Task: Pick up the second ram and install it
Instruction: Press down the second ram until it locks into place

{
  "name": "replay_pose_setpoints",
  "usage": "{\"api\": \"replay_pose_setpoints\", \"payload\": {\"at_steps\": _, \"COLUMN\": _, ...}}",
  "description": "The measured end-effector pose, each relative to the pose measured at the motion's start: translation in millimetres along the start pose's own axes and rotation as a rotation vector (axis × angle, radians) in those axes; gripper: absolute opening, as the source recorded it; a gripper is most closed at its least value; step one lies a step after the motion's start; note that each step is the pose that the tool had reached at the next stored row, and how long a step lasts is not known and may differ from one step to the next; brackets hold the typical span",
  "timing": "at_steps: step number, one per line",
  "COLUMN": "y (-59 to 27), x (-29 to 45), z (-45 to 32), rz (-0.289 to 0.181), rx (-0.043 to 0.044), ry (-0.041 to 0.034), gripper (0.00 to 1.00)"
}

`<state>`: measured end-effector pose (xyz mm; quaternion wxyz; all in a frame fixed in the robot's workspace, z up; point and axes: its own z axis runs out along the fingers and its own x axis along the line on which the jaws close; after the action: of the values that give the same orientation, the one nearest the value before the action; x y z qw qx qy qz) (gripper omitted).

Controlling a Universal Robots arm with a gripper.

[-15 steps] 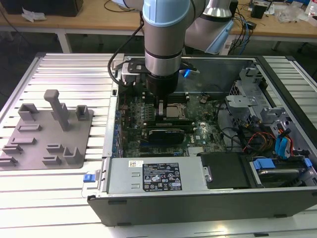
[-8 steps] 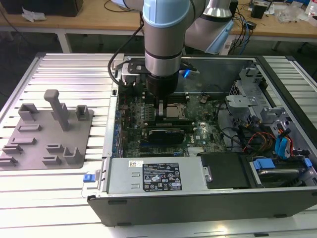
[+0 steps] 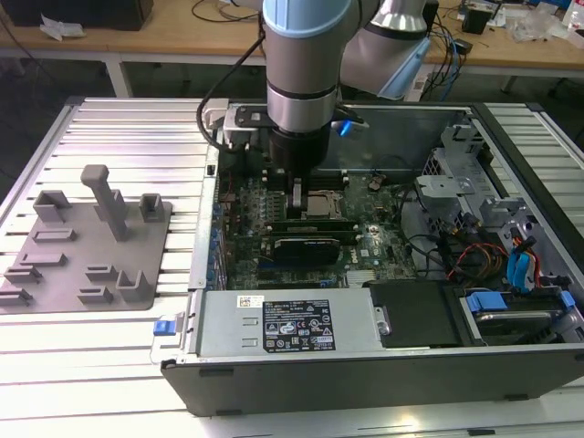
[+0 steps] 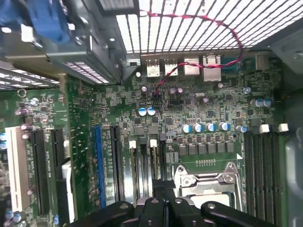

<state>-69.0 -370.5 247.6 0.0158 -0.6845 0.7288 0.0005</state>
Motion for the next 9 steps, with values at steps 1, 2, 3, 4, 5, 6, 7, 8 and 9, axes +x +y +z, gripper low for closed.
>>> {"api": "replay_pose_setpoints", "payload": {"at_steps": 1, "y": -0.1, "x": -0.1, "z": -3.6, "rz": 0.0, "rx": 0.0001, "ry": 0.0008, "gripper": 0.08}}
{"api": "replay_pose_setpoints", "payload": {"at_steps": 2, "y": -0.1, "x": -0.2, "z": -4.8, "rz": 0.0, "rx": 0.0002, "ry": 0.0011, "gripper": 0.08}}
{"api": "replay_pose_setpoints", "payload": {"at_steps": 3, "y": -0.4, "x": -0.2, "z": -4.8, "rz": 0.0, "rx": 0.0002, "ry": 0.001, "gripper": 0.08}}
{"api": "replay_pose_setpoints", "payload": {"at_steps": 4, "y": -1.8, "x": -0.2, "z": -4.9, "rz": 0.0, "rx": 0.0001, "ry": 0.0013, "gripper": 0.08}}
{"api": "replay_pose_setpoints", "payload": {"at_steps": 5, "y": -4.5, "x": -0.4, "z": -4.8, "rz": 0.0, "rx": 0.0001, "ry": 0.0012, "gripper": 0.08}}
{"api": "replay_pose_setpoints", "payload": {"at_steps": 6, "y": -7.9, "x": -0.6, "z": -4.7, "rz": 0.0, "rx": 0.0001, "ry": 0.0012, "gripper": 0.08}}
{"api": "replay_pose_setpoints", "payload": {"at_steps": 7, "y": -10.9, "x": -0.8, "z": -4.6, "rz": 0.001, "rx": 0.0002, "ry": 0.0012, "gripper": 0.08}}
{"api": "replay_pose_setpoints", "payload": {"at_steps": 8, "y": -13.6, "x": -1.0, "z": -4.6, "rz": 0.001, "rx": 0.0002, "ry": 0.0012, "gripper": 0.08}}
{"api": "replay_pose_setpoints", "payload": {"at_steps": 9, "y": -18.3, "x": -1.3, "z": -4.5, "rz": 0.001, "rx": 0.0002, "ry": 0.0012, "gripper": 0.08}}
